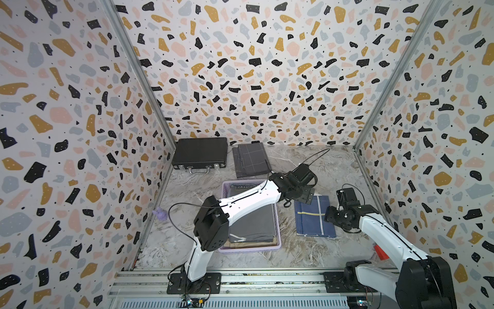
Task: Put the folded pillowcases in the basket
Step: Pick up the pillowcase at the center of the board.
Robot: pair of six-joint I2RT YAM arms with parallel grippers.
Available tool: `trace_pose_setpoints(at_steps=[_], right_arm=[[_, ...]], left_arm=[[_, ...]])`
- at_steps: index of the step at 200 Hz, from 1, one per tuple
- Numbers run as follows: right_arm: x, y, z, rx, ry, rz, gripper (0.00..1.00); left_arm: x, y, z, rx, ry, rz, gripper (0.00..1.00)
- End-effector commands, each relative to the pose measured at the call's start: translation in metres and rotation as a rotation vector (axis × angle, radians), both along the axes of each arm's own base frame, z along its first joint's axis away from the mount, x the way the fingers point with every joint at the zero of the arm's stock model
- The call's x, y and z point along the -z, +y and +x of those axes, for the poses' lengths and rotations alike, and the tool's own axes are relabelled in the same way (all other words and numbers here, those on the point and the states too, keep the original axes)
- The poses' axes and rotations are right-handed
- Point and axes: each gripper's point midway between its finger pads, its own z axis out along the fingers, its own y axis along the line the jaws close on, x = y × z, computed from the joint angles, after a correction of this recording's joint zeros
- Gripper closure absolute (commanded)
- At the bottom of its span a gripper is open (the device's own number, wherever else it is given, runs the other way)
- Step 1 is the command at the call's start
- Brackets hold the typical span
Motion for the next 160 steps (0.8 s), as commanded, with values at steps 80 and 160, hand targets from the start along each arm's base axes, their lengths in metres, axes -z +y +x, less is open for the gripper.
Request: trace_pose_setpoints(at_steps=[80,160], right_arm=[[0.004,0.0,-0.034,0.019,-0.009,0.044,0.25],[0.011,-0.009,-0.036,0.06,0.012,0.003,0.25]], left_arm=[[0.109,-0.006,0.054,-0.13,0.157,0.105,0.09],[0.145,-0.039,0.045,-0.053,0.323,-0.059,0.27]])
